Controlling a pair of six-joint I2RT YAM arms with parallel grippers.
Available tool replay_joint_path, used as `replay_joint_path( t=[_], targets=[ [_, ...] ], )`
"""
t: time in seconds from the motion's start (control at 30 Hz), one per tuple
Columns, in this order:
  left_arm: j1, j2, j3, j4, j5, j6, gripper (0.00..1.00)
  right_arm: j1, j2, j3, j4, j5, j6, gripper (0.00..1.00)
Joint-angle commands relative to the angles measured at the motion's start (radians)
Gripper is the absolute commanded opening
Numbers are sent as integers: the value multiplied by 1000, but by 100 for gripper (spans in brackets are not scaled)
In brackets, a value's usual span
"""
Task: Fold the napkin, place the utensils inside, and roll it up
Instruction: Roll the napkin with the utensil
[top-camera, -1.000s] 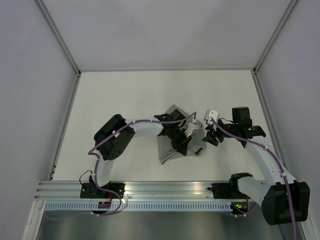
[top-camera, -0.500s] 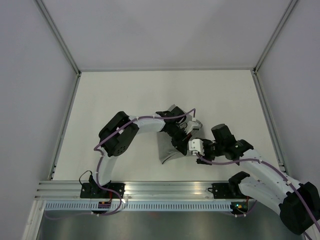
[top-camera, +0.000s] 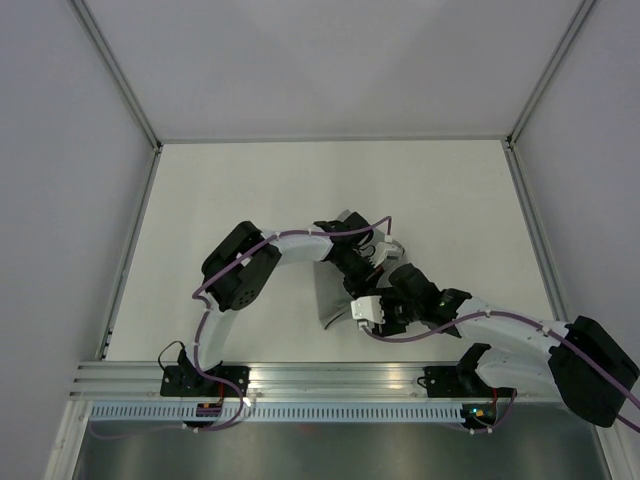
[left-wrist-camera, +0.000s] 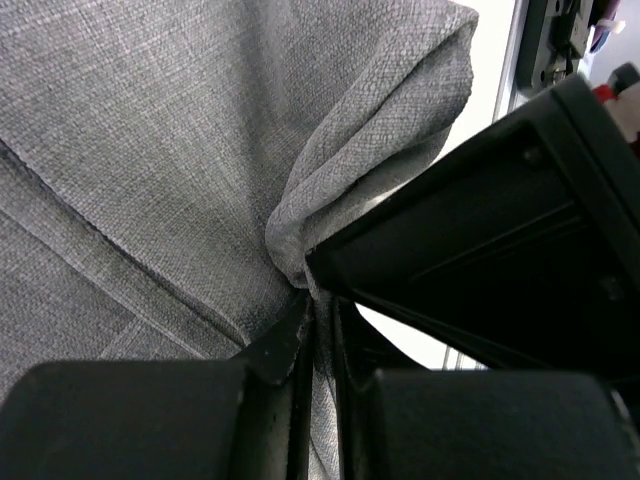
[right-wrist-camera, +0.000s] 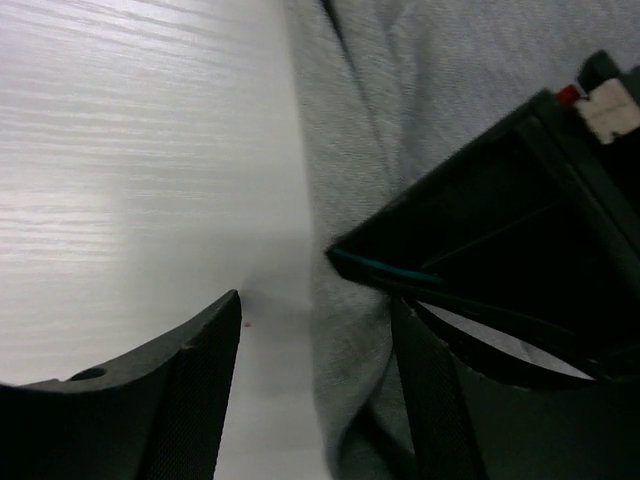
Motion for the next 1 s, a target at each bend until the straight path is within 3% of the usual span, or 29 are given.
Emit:
replay_joint_path(
  t=[0.0,0.43,0.57,0.7,0.8,0.97],
  targets=[
    [-4,45,1,-51,-50,-5,2,17,53,-6,124,105,22,67],
    [2,48,8,-58,-27,-2,2,21,64,-47,160,159,23,58],
    [5,46,13,-58,-22,-5,3,20,75,-63,144,171,19,23],
    [13,22,9,-28,-36,-28,14,20,67,-80,129,172,31,10],
    [34,-24,-18,61,-61,-94,27,22,47,-89,120,173,48,6],
    [74,-113,-71,199,-99,-244,35,17,29,-74,72,162,72,1]
  ],
)
